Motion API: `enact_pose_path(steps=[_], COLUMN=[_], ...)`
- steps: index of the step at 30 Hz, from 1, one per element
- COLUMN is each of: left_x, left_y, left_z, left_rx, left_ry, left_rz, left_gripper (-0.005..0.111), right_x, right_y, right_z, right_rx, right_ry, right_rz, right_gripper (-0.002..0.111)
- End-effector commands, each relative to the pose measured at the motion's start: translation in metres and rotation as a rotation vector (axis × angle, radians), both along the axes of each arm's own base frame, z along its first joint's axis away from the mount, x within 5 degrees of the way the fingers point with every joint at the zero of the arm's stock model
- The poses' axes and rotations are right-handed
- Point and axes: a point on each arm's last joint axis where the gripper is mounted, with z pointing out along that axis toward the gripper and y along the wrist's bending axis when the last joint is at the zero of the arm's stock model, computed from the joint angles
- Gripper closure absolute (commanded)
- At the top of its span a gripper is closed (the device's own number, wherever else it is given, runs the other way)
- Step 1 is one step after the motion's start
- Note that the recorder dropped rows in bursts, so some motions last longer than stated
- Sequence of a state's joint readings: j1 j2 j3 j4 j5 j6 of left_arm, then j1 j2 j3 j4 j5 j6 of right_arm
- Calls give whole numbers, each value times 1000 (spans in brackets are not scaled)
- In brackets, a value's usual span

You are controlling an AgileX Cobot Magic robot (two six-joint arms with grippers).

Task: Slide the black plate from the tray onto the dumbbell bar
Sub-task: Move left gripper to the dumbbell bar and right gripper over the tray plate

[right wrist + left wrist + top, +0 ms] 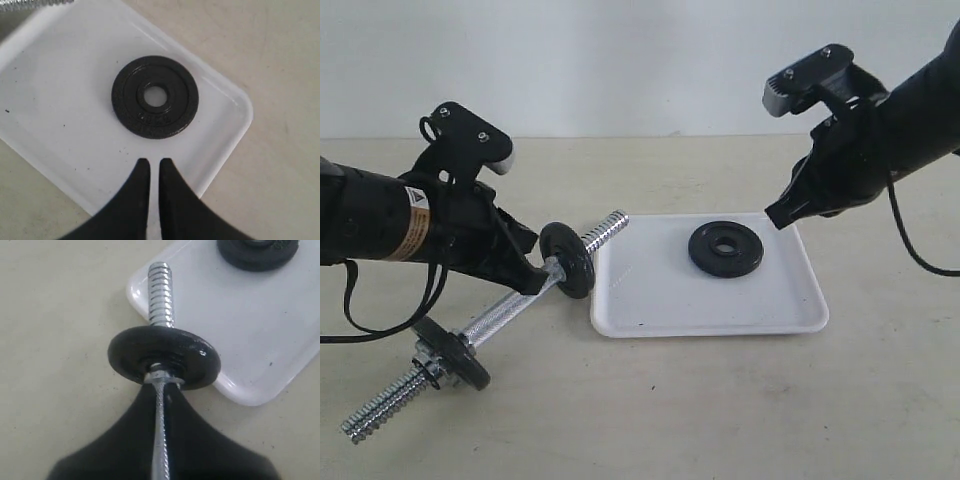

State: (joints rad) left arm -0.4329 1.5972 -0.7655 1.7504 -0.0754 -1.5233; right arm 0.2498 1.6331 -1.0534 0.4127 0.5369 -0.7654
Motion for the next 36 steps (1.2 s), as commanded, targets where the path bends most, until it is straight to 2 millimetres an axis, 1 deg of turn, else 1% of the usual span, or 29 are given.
enact_pose_path(steps=[1,5,8,11,15,22,30,31,33,36], left_x=[3,5,7,10,13,14,7,6,5,4], left_y=[2,2,1,-4,-9,-9,-1,0,0,1], left_z=[2,-2,-9,-13,-10,-10,-21,-22,-24,-25], left_rx=[23,33,38,12,-28,5,68,70,72,67], left_ry=[-30,-22,0,30,41,21,32,34,39,47], left_rz=[51,57,51,43,32,4,24,24,24,32], left_gripper=[102,102,102,102,102,102,102,101,93,72], right_x=[3,3,4,5,5,6,6,6,6,6], right_y=[7,19,22,22,22,22,22,22,22,22], right_z=[-15,-23,-26,-27,-27,-27,-27,-27,-27,-27], right_rx=[-4,-16,-27,-30,-35,-34,-34,-34,-34,-33], right_ry=[57,52,47,41,37,28,24,24,26,29], right_rz=[20,54,69,67,72,69,68,68,68,67], right_gripper=[104,104,104,104,104,104,104,104,104,104])
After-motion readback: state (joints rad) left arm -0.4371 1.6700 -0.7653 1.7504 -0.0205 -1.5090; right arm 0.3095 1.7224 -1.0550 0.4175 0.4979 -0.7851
